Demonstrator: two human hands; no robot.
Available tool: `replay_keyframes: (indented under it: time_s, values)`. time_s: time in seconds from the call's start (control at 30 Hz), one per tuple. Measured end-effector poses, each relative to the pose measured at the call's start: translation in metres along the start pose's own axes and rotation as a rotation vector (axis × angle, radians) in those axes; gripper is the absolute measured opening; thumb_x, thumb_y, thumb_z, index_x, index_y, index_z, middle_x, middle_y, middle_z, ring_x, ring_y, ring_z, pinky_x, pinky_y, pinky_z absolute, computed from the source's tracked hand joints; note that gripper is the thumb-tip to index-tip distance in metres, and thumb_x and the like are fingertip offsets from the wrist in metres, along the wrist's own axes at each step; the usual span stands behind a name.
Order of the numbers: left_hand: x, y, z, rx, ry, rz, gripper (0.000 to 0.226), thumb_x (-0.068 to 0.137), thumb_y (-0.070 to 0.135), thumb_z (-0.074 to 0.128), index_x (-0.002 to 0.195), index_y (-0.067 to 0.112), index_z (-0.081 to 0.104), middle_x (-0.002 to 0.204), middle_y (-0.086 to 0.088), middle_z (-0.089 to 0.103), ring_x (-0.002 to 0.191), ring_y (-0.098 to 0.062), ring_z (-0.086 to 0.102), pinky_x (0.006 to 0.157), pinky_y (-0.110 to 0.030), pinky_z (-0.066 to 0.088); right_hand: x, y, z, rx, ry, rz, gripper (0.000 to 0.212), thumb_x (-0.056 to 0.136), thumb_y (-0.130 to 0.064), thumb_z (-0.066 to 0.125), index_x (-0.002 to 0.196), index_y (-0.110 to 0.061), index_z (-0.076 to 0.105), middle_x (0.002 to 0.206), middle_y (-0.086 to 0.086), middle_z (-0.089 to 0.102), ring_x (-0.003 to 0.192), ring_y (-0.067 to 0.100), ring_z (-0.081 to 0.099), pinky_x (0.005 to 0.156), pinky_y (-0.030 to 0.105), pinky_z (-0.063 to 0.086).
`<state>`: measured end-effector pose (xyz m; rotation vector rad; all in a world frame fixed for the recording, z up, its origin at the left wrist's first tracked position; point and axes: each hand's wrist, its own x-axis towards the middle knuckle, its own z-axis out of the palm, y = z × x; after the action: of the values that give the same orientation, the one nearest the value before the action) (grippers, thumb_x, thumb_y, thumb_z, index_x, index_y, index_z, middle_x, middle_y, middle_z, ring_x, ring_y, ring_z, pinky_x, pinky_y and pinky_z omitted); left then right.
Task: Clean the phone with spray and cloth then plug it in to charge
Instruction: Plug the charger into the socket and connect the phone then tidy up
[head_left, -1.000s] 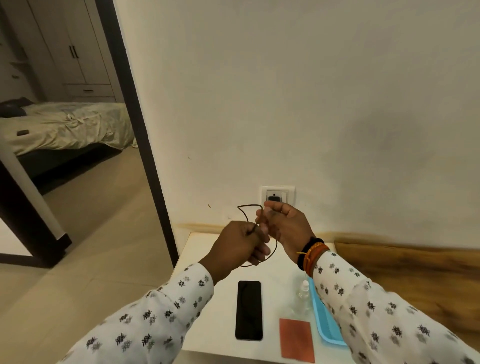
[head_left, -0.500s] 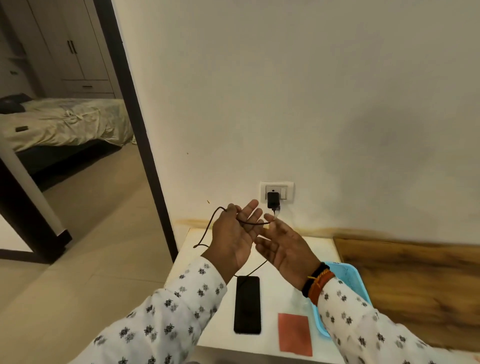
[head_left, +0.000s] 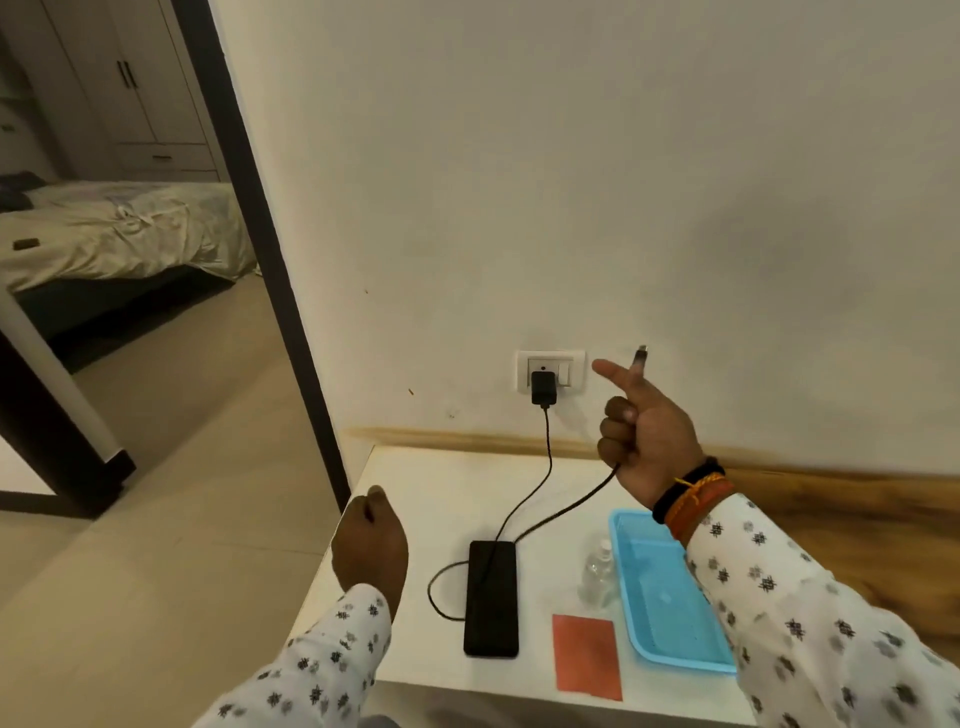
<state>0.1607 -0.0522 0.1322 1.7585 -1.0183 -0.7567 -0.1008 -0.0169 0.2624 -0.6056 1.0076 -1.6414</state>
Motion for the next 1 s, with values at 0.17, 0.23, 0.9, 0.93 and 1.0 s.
replay_keyframes:
  time_s: [0.17, 0.23, 0.9, 0.93, 1.0]
  values:
    - [-0.004, -0.061, 0.017, 0.390, -0.436, -0.218, 0.042, 0.099, 0.025, 0.050, 0.134, 0.002, 0.045, 0.136, -0.022, 0.054, 0.123, -0.038, 0.053, 0.105, -0.041, 0.043, 0.005, -0.010, -0.008, -0.248, -0.009, -0.093, 0.034, 0.095, -0.048, 0.050, 0.119, -0.028, 0.064, 0.061, -0.006, 0.030, 0.048, 0.008, 0.019, 0.038, 0.020, 0.020]
    - [-0.013, -0.075, 0.028, 0.623, -0.552, -0.171, 0.049, 0.100, 0.033, 0.045, 0.140, 0.005, 0.040, 0.145, -0.016, 0.047, 0.133, -0.034, 0.047, 0.109, -0.037, 0.039, 0.006, -0.012, -0.007, -0.323, 0.030, -0.142, 0.030, 0.094, -0.044, 0.054, 0.117, -0.029, 0.066, 0.065, -0.005, 0.031, 0.052, 0.010, 0.018, 0.041, 0.022, 0.019]
    - [-0.035, -0.075, 0.096, 0.601, -0.700, -0.173, 0.046, 0.085, 0.042, 0.067, 0.118, 0.011, 0.058, 0.125, -0.008, 0.064, 0.113, -0.023, 0.062, 0.098, -0.028, 0.048, 0.016, 0.010, -0.020, -0.384, 0.107, -0.093, 0.018, 0.090, -0.027, 0.065, 0.101, -0.020, 0.077, 0.067, -0.003, 0.034, 0.052, 0.012, 0.020, 0.045, 0.027, 0.018]
    - [-0.029, -0.075, 0.091, 0.566, -0.710, -0.155, 0.037, 0.087, 0.043, 0.064, 0.108, 0.013, 0.067, 0.117, -0.008, 0.069, 0.106, -0.023, 0.064, 0.095, -0.027, 0.048, 0.015, 0.011, -0.019, -0.385, 0.110, -0.080, 0.018, 0.090, -0.027, 0.065, 0.101, -0.019, 0.077, 0.068, -0.002, 0.036, 0.052, 0.012, 0.021, 0.045, 0.027, 0.018]
    - [-0.014, -0.072, 0.083, 0.533, -0.685, -0.134, 0.036, 0.091, 0.049, 0.059, 0.097, 0.016, 0.071, 0.109, -0.007, 0.071, 0.099, -0.024, 0.063, 0.093, -0.026, 0.047, 0.016, 0.014, -0.018, -0.375, 0.125, -0.069, 0.018, 0.093, -0.025, 0.061, 0.100, -0.019, 0.076, 0.071, 0.000, 0.039, 0.052, 0.012, 0.023, 0.047, 0.028, 0.018]
